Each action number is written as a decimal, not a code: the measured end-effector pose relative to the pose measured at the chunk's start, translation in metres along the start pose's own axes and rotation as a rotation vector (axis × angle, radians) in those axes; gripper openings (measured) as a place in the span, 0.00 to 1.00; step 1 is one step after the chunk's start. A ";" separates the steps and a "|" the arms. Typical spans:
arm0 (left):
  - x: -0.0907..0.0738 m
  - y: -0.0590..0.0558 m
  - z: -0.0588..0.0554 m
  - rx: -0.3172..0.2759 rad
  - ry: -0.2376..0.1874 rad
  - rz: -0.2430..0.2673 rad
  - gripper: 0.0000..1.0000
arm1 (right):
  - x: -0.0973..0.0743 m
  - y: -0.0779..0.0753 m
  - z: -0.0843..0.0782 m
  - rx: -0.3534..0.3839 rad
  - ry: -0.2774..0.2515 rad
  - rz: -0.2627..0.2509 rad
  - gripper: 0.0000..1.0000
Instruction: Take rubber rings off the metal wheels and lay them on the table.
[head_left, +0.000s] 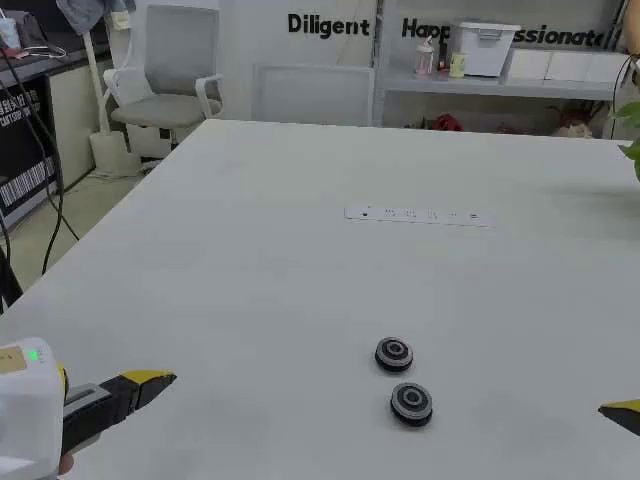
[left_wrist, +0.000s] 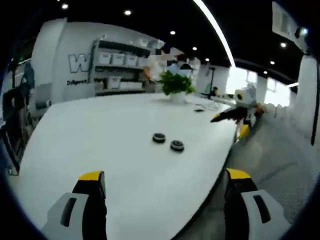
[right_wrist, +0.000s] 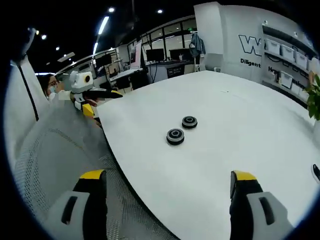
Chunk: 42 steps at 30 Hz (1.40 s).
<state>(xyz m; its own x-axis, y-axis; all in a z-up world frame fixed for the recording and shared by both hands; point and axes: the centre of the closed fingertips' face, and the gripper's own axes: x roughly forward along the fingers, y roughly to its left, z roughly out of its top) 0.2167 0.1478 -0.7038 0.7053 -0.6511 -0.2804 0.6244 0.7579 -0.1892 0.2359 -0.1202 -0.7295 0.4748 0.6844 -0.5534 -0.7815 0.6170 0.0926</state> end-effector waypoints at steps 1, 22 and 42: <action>0.000 0.000 0.000 -0.001 -0.001 0.000 1.00 | -0.001 0.000 0.000 0.004 -0.001 -0.001 1.00; -0.006 -0.006 0.004 -0.001 -0.012 0.011 1.00 | -0.023 0.000 -0.003 0.012 -0.004 -0.038 1.00; -0.008 -0.010 0.006 0.010 -0.008 0.003 1.00 | -0.041 0.000 0.000 0.009 -0.029 -0.101 0.97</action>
<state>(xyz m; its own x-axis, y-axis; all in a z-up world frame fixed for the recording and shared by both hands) 0.2067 0.1453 -0.6941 0.7094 -0.6495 -0.2736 0.6260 0.7591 -0.1787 0.2165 -0.1478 -0.7068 0.5624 0.6294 -0.5362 -0.7254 0.6868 0.0454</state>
